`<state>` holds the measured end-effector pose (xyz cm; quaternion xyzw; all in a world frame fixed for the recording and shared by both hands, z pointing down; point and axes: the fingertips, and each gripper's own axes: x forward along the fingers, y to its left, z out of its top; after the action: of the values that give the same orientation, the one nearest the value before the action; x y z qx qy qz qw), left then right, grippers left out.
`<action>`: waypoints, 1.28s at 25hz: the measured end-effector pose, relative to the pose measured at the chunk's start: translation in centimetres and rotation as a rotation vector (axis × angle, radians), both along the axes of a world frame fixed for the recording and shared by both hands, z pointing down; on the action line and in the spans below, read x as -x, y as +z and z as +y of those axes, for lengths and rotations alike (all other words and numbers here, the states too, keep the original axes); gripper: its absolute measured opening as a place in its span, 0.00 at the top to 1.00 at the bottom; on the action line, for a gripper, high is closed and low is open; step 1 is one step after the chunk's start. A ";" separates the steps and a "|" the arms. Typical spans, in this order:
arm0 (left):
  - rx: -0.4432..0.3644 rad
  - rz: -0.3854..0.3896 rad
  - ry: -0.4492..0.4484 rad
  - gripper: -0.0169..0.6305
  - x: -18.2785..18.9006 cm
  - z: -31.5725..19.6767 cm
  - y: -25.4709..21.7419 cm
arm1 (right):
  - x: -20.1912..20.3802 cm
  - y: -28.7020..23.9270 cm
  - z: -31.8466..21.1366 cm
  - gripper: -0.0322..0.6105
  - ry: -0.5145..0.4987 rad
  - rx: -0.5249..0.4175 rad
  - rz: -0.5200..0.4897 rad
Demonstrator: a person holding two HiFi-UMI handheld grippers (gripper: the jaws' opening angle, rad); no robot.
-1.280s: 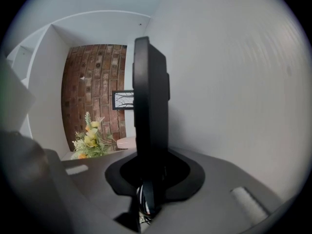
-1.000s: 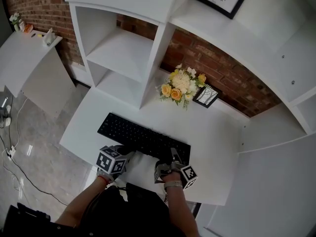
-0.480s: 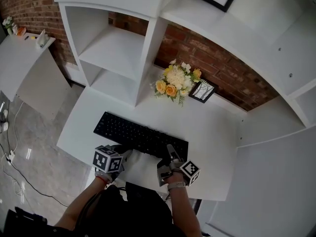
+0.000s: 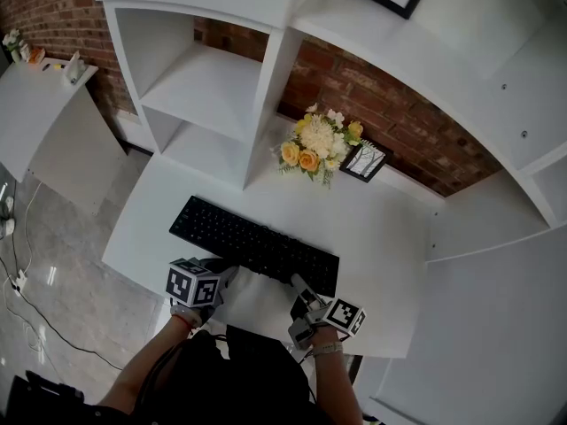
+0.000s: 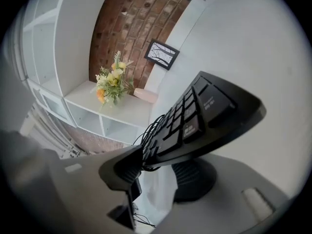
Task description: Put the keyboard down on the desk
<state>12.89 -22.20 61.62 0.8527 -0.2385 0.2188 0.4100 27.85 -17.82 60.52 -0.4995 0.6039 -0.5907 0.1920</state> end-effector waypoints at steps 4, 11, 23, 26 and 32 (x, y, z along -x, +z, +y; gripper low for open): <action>0.008 0.010 -0.014 0.99 0.0 -0.2 -0.1 | 0.0 -0.1 0.8 0.67 0.020 0.007 -0.043; 0.026 0.004 -0.012 0.99 0.2 -0.4 0.1 | 0.9 -0.6 1.8 0.67 -0.049 -0.039 -0.051; 0.067 -0.056 0.030 0.99 -0.2 0.9 1.8 | 3.0 2.0 4.0 0.95 -0.294 0.024 0.286; 0.080 -0.060 0.038 0.99 -0.2 0.9 1.9 | 3.4 2.6 3.9 0.95 -0.310 0.048 0.315; 0.090 -0.089 0.058 0.99 0.1 1.3 2.2 | 4.1 3.2 4.1 0.95 -0.346 0.078 0.325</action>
<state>12.84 -20.88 63.81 0.8294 -0.2219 0.2787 0.4303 23.78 -13.72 63.68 -0.4841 0.6803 -0.5494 -0.0312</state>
